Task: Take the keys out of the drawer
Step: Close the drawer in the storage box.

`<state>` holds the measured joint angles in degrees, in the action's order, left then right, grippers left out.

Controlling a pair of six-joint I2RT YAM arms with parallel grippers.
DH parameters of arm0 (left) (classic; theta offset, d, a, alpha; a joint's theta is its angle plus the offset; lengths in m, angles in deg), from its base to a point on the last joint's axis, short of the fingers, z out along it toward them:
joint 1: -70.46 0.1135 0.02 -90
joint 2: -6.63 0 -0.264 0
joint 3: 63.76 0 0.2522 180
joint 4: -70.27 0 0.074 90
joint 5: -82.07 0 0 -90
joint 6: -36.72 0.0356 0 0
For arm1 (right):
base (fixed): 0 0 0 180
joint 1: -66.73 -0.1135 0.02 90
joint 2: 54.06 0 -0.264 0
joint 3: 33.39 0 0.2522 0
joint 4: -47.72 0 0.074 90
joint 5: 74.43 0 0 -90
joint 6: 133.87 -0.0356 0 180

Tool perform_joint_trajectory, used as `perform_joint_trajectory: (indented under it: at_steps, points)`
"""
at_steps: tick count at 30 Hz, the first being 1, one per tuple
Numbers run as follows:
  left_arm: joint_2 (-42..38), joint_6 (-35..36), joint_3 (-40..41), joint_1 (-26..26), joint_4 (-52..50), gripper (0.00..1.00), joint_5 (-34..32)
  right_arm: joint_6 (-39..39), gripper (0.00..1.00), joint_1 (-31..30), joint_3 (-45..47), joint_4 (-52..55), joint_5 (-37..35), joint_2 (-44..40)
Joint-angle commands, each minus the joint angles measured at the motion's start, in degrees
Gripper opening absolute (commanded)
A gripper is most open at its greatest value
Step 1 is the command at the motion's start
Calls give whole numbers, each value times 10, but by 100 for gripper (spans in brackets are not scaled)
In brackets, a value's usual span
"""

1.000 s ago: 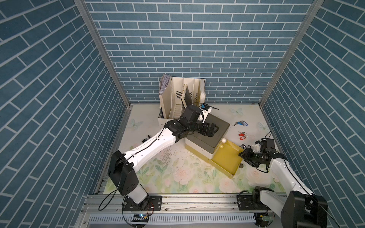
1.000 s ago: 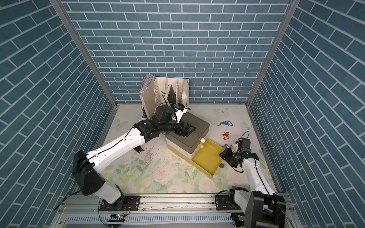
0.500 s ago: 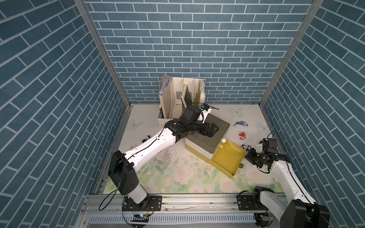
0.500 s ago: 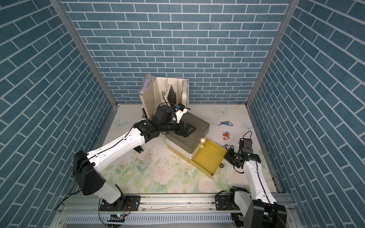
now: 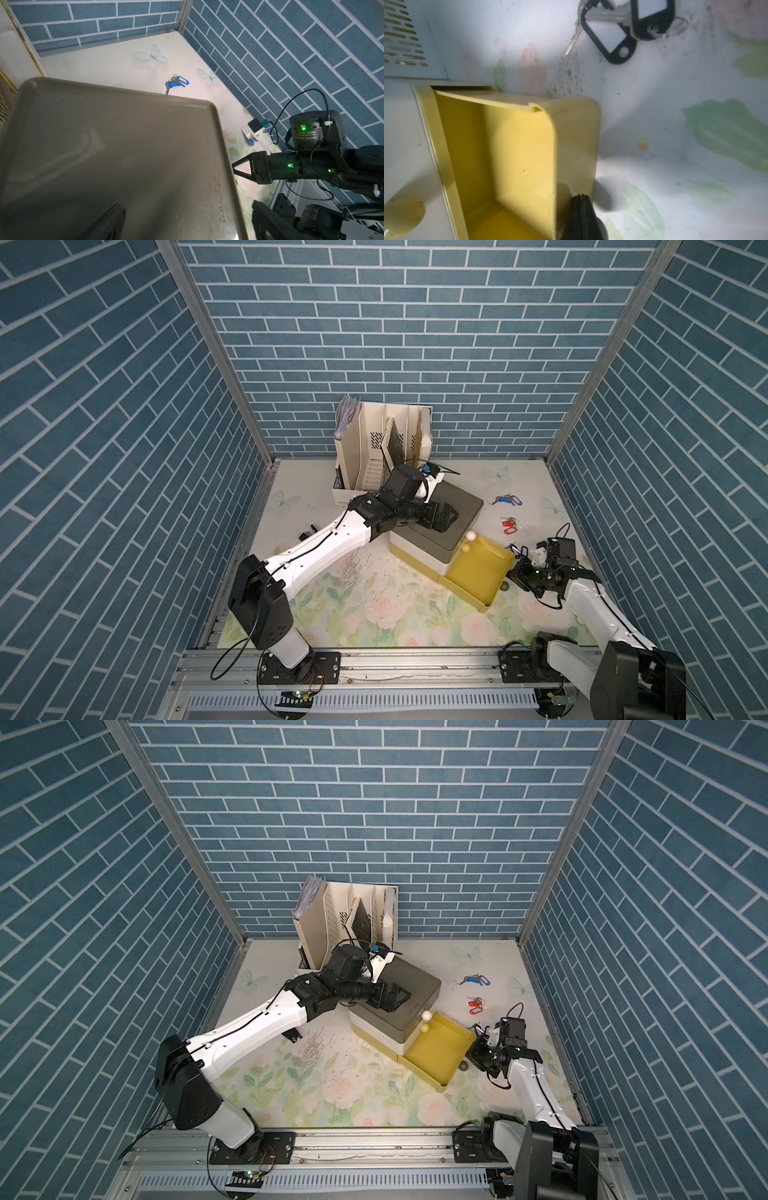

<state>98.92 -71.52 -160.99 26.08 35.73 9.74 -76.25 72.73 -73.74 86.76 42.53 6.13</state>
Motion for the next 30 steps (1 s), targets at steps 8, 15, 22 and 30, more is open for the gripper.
perform_joint_trajectory:
  at_steps: [8,15,22,30]
  points:
    - [0,4,11,5,-3,100,-2,-42,0,-32,13,-90,53,35]
    - [-8,3,19,7,-3,100,-4,-71,0,-65,8,-139,60,64]
    - [-10,4,21,9,-4,100,-4,-86,0,-84,12,-182,59,93]
    - [-14,4,23,10,-6,100,-3,-120,0,-99,30,-277,92,133]
